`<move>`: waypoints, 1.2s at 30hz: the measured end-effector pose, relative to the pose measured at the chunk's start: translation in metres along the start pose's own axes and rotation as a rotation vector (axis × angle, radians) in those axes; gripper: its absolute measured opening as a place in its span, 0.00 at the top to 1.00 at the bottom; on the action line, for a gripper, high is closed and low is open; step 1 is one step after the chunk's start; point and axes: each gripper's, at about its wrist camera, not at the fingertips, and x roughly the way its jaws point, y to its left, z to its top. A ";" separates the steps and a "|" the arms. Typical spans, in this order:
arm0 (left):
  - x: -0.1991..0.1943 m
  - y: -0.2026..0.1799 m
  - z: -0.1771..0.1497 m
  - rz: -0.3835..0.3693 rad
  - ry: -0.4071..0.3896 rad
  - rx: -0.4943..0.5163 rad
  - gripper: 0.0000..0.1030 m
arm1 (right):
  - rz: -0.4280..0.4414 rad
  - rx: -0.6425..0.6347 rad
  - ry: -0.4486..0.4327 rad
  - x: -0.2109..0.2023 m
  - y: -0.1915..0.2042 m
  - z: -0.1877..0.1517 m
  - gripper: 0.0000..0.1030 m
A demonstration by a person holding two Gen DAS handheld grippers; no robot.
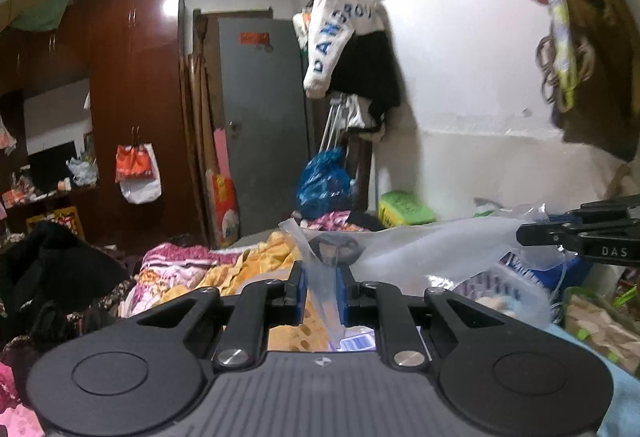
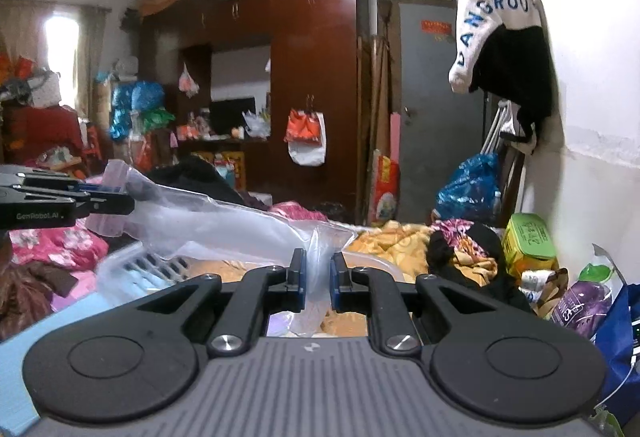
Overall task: Organize objects
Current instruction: 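Lift the plastic bag over the basket and open both grippers, then grasp the pink-and-white box with the left gripper while the right gripper grasps the orange bottle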
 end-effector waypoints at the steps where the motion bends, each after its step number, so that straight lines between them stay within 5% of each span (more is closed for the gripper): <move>1: 0.009 0.001 -0.001 0.004 0.018 -0.001 0.82 | -0.009 -0.005 0.017 0.006 0.000 -0.002 0.87; 11: 0.047 0.002 -0.018 0.040 0.119 0.026 0.80 | -0.003 0.002 0.133 0.032 -0.002 -0.013 0.83; 13: 0.045 0.000 -0.021 0.058 0.111 0.051 0.72 | -0.009 0.010 0.142 0.032 -0.005 -0.012 0.63; 15: 0.042 -0.002 -0.020 0.066 0.089 0.064 0.44 | -0.044 0.028 0.095 0.019 -0.008 -0.010 0.33; 16: 0.035 -0.003 -0.020 0.058 0.067 0.061 0.39 | -0.053 0.051 0.070 0.014 -0.013 -0.008 0.19; 19: 0.007 -0.004 -0.021 0.043 -0.012 0.048 0.29 | -0.042 0.091 0.009 -0.019 -0.017 -0.015 0.01; 21: -0.018 -0.007 -0.027 0.051 -0.065 0.051 0.18 | -0.069 0.073 -0.009 -0.040 -0.015 -0.026 0.00; 27: -0.079 -0.020 -0.086 0.017 -0.082 0.091 0.16 | -0.067 0.039 0.016 -0.087 -0.002 -0.087 0.00; 36: -0.044 -0.014 -0.125 -0.024 0.108 -0.014 0.16 | 0.069 0.152 0.186 -0.049 0.020 -0.113 0.00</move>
